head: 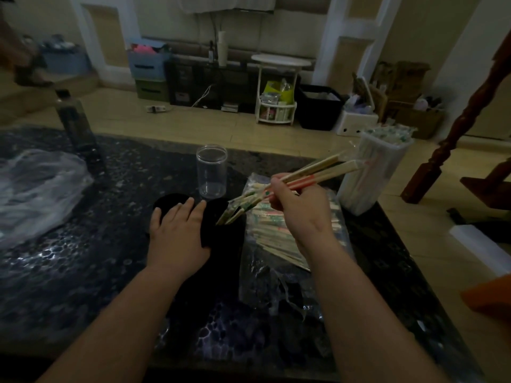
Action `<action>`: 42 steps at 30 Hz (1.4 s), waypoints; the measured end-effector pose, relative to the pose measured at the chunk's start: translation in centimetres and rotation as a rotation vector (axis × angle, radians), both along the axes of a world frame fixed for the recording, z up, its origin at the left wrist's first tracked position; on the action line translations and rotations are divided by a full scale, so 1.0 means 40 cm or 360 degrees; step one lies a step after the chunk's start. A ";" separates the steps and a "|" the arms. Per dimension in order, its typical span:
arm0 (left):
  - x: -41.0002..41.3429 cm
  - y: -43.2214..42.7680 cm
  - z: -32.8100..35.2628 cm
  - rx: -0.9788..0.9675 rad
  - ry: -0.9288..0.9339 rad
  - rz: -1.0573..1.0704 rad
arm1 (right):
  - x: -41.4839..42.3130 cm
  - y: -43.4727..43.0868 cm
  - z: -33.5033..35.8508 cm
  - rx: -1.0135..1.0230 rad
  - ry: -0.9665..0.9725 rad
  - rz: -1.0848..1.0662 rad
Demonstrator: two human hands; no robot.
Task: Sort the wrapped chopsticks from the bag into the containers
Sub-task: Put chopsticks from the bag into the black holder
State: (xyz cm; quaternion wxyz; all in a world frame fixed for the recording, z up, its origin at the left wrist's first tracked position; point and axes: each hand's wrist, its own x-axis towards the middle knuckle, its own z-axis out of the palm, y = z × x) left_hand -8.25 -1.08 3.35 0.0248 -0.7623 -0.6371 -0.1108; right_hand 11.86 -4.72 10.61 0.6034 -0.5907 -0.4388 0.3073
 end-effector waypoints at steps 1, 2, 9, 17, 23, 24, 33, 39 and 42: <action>0.000 0.000 0.000 0.0007 0.0004 0.0000 | -0.005 0.003 -0.001 -0.0008 -0.0089 0.0003; 0.000 -0.001 0.000 0.0014 0.0005 -0.0001 | -0.011 0.004 -0.003 -0.0041 -0.0195 0.0021; -0.002 0.000 -0.002 0.0020 -0.0013 -0.0004 | -0.029 0.008 -0.022 -0.0035 -0.0203 -0.0009; 0.000 0.000 0.001 0.0001 0.0000 0.0006 | -0.036 0.010 -0.035 -0.0132 -0.0079 0.0204; 0.003 -0.002 0.005 -0.0005 0.0003 0.0012 | -0.042 -0.007 -0.024 0.0163 -0.0037 -0.0019; 0.003 -0.002 0.005 -0.0007 0.0001 0.0010 | -0.041 -0.009 -0.023 0.0175 -0.0099 -0.0024; 0.005 -0.006 0.008 0.0002 0.0004 0.0008 | -0.012 -0.006 -0.042 -0.0122 -0.0297 0.0204; 0.006 -0.004 0.007 -0.0005 0.0015 0.0017 | 0.050 -0.026 -0.067 -0.0334 -0.0419 0.0134; 0.009 -0.004 0.011 -0.0008 0.0043 0.0024 | 0.070 -0.044 -0.067 -0.0532 -0.0605 0.0196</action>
